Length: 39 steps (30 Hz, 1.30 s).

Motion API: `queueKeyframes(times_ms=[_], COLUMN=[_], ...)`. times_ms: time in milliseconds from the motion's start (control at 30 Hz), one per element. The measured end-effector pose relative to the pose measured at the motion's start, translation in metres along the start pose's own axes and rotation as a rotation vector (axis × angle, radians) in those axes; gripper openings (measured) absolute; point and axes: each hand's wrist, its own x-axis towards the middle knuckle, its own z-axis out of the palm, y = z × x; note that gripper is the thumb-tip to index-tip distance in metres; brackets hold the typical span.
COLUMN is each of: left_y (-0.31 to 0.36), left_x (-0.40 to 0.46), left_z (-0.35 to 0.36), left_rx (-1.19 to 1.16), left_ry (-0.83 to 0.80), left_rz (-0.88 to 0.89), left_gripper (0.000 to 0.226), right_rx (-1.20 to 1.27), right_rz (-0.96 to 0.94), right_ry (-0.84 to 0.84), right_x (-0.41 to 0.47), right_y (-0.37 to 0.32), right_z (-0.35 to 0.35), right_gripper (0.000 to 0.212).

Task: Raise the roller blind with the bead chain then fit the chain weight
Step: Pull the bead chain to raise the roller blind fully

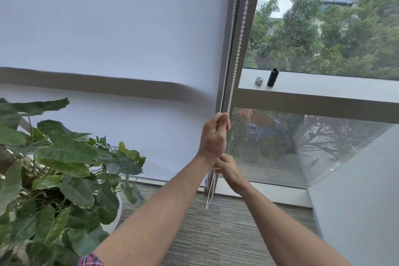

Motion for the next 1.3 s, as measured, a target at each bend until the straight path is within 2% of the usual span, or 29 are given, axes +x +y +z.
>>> queueKeyframes(times_ms=[33,100,133,233,400,567,667,800,900,1067,1200,1300], left_y=[0.000,-0.005,-0.010,-0.034,-0.066,-0.070,-0.069,-0.073,-0.086,-0.093,-0.069,-0.034], left_x=[0.000,0.000,-0.002,-0.015,-0.037,-0.033,-0.035,-0.042,-0.054,-0.063,-0.037,-0.014], left_z=[0.001,-0.001,-0.003,-0.011,-0.012,-0.011,-0.006,-0.003,-0.012,-0.029,-0.033,-0.030], left_rx=[0.003,0.035,0.052,0.073,0.118,0.119,0.098,0.163,0.214,0.165,-0.022,-0.085], left_ry=[-0.009,-0.014,-0.011,-0.030,-0.077,-0.091,-0.112,-0.133,-0.198,-0.272,-0.139,-0.079], left_rz=[-0.001,0.000,-0.010,-0.072,-0.201,-0.223,-0.245,-0.281,-0.259,-0.258,-0.286,-0.176], left_gripper=[0.038,0.038,0.038,0.039,0.042,0.039,0.035,0.038,0.033,0.042,0.052,0.040], right_rx=[0.022,0.105,0.154,0.284,0.344,0.384,0.289,-0.049,-0.107,-0.133,-0.162,-0.199], right_rz=[0.001,-0.016,-0.033,-0.109,-0.330,-0.447,-0.466,-0.566,-0.534,-0.471,-0.452,-0.408], right_ry=[-0.034,-0.039,-0.010,0.101,0.043,0.180,0.321,0.522,0.523,0.503,0.492,0.458], right_x=[0.001,0.006,0.007,0.012,0.013,0.014,0.012,0.013,0.010,0.006,0.004,-0.001], right_y=[-0.004,-0.017,-0.027,-0.059,-0.110,-0.125,-0.124,-0.116,-0.097,-0.068,-0.056,-0.038], right_z=[-0.005,-0.015,-0.018,-0.024,-0.009,0.002,0.009,0.012,0.013,0.018,0.018,0.019], right_gripper=[0.014,0.035,0.039,0.037,0.039,0.040,0.041,0.038,0.038,0.041,0.038,0.039])
